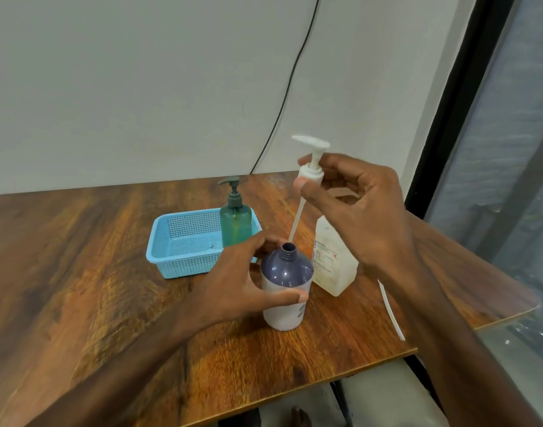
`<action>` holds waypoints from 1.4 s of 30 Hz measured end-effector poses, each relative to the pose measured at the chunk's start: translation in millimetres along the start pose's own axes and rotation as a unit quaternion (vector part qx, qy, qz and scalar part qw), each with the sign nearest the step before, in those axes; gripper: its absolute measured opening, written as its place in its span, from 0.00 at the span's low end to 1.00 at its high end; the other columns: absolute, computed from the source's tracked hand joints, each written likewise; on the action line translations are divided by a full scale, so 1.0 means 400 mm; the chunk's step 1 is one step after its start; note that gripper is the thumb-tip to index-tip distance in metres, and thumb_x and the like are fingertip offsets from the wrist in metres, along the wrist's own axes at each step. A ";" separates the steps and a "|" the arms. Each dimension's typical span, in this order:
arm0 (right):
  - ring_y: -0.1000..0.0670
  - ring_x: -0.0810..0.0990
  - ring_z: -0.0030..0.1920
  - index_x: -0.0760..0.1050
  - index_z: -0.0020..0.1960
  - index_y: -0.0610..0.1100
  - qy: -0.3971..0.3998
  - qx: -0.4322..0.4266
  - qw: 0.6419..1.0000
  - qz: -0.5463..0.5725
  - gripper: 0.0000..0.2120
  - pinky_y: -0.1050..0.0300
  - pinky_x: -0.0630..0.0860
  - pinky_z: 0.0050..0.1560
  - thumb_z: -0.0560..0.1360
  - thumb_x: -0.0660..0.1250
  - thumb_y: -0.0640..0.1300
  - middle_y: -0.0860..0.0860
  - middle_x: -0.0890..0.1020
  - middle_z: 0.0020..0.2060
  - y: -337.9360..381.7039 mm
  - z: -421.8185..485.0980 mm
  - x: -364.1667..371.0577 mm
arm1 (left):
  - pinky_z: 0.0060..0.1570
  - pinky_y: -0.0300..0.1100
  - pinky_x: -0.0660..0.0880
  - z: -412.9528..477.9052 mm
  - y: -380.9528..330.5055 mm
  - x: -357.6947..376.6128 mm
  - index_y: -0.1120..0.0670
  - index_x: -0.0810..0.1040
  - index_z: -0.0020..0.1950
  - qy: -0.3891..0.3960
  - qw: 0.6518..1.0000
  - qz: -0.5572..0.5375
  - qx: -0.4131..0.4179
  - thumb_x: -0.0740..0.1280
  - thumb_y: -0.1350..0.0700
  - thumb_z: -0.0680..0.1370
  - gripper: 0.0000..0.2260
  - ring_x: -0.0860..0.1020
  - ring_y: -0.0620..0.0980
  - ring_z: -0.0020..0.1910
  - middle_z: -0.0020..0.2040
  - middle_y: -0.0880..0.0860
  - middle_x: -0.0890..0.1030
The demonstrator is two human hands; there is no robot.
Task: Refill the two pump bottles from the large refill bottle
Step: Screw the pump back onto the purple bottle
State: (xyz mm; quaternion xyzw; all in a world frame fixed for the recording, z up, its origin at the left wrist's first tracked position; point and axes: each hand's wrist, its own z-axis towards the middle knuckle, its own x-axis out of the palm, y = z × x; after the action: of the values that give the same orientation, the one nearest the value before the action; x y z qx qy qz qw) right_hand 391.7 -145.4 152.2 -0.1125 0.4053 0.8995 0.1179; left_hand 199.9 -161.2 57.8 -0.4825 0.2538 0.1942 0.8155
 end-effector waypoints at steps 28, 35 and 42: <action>0.64 0.81 0.51 0.79 0.66 0.53 0.069 0.060 0.992 -0.083 0.20 0.74 0.76 0.46 0.75 0.72 0.54 0.60 0.84 0.54 -0.072 -0.114 0.049 | 0.54 0.33 0.78 -0.007 0.003 0.009 0.42 0.74 0.66 -0.009 0.999 -0.032 0.029 0.83 0.44 0.67 0.31 0.80 0.38 0.60 0.59 0.36 0.80; 0.60 0.80 0.56 0.77 0.68 0.52 0.061 0.064 0.992 -0.090 0.22 0.72 0.77 0.51 0.75 0.72 0.54 0.56 0.83 0.59 -0.069 -0.115 0.065 | 0.57 0.37 0.79 -0.014 0.013 0.018 0.38 0.72 0.67 -0.025 0.999 -0.041 0.024 0.81 0.39 0.66 0.33 0.79 0.37 0.62 0.62 0.34 0.79; 0.68 0.77 0.50 0.79 0.66 0.52 0.058 0.059 0.990 -0.114 0.22 0.78 0.73 0.52 0.73 0.73 0.55 0.61 0.81 0.57 -0.080 -0.136 0.074 | 0.57 0.39 0.80 -0.016 0.021 0.024 0.43 0.73 0.68 -0.028 0.998 -0.057 0.022 0.81 0.39 0.67 0.33 0.79 0.40 0.62 0.62 0.37 0.80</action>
State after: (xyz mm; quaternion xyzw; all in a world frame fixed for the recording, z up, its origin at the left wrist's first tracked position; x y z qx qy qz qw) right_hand 379.3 -162.5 85.9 -0.2027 0.4486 0.8466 0.2024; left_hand 201.4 -162.5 43.7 -0.4721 0.2074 0.1553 0.8426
